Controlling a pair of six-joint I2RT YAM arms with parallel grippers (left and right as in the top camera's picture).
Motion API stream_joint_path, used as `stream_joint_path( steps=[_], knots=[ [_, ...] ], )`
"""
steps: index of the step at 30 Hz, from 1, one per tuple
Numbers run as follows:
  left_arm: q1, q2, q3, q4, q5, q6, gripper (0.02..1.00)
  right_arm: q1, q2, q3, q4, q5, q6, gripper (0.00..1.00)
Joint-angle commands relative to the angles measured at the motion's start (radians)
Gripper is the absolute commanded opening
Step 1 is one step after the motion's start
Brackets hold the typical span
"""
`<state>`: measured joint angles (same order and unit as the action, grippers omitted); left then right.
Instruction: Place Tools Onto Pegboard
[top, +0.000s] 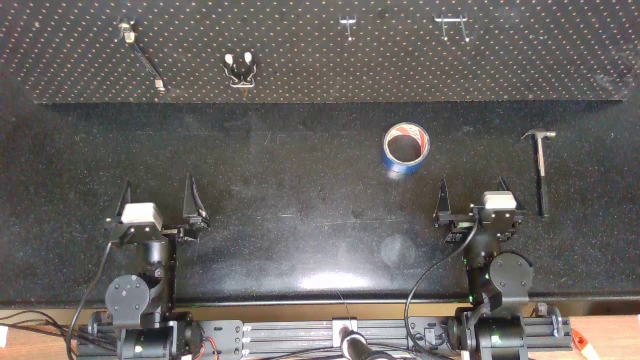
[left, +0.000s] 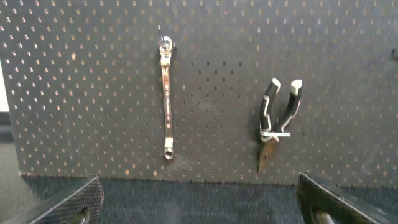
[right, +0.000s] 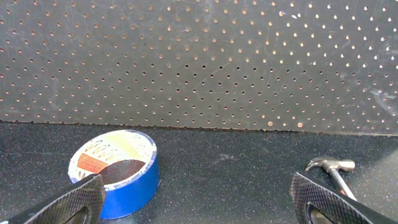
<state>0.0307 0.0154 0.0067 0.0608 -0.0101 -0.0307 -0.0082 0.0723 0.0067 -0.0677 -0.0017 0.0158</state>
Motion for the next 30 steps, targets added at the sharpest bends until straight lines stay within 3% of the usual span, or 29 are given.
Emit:
stream_joint_path(
  steps=[1, 9, 30],
  knots=[
    [-0.006, -0.012, -0.001, -0.054, -0.011, 0.014, 0.996, -0.002, -0.003, -0.003, -0.006, -0.006, -0.014, 0.963],
    [-0.066, -0.012, -0.001, -0.134, -0.011, 0.135, 0.996, -0.002, -0.003, -0.003, -0.006, -0.006, -0.014, 0.963],
    [-0.002, -0.012, -0.001, -0.140, 0.007, 0.009, 0.996, -0.002, -0.003, -0.003, -0.006, -0.006, -0.014, 0.963]
  ],
)
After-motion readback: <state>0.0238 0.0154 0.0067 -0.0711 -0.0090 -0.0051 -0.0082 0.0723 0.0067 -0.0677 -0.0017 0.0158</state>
